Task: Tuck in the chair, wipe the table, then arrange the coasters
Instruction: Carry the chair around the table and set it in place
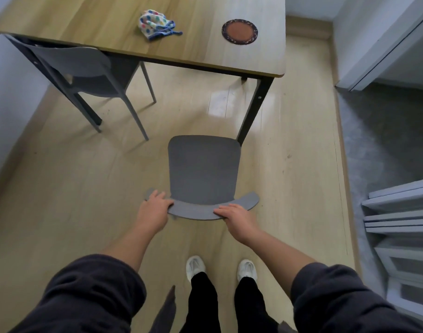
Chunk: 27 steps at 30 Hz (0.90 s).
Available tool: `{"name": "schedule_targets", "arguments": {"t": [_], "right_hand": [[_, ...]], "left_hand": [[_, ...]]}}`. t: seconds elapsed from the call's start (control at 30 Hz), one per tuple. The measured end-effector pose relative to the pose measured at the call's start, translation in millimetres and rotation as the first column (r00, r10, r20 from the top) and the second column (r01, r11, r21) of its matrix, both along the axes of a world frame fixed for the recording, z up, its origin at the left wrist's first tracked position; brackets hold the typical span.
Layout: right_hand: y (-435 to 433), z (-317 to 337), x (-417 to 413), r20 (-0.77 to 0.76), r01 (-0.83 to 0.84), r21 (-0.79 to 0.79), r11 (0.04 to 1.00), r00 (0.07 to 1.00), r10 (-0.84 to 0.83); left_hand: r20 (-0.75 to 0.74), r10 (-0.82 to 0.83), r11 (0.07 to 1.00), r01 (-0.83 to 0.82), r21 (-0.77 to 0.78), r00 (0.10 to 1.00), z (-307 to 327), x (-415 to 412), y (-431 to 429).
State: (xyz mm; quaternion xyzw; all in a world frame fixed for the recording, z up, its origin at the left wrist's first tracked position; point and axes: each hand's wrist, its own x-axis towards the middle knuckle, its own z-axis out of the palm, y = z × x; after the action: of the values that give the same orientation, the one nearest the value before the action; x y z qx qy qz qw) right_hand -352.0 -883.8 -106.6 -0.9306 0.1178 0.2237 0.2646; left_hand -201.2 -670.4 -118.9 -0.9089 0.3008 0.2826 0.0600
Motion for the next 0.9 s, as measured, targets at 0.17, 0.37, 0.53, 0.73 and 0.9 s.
{"name": "schedule_targets", "arguments": {"t": [0.17,0.37,0.53,0.73,0.9], "right_hand": [[-3,22,11,-0.172,0.221,-0.110,0.969,0.956,-0.237],[-20,45,9,-0.362,0.940,0.309,0.141,0.254,-0.897],[-16,45,30,-0.651,0.807,0.450,-0.382,0.004,-0.759],[-40,54,65,-0.698,0.750,0.508,-0.423,0.071,-0.713],[-65,62,125,-0.742,0.759,0.495,-0.424,0.115,-0.660]], "left_hand": [[-0.176,0.515,0.780,-0.543,-0.311,0.839,17,-1,10],[-0.886,0.450,-0.203,-0.979,0.025,-0.116,33,0,6],[-0.940,0.255,-0.394,-0.912,0.113,-0.227,38,7,-13],[-0.982,0.128,-0.405,-0.911,0.074,-0.137,46,38,-37],[-0.949,0.229,-0.349,-0.928,0.127,-0.216,55,81,-83]]}}
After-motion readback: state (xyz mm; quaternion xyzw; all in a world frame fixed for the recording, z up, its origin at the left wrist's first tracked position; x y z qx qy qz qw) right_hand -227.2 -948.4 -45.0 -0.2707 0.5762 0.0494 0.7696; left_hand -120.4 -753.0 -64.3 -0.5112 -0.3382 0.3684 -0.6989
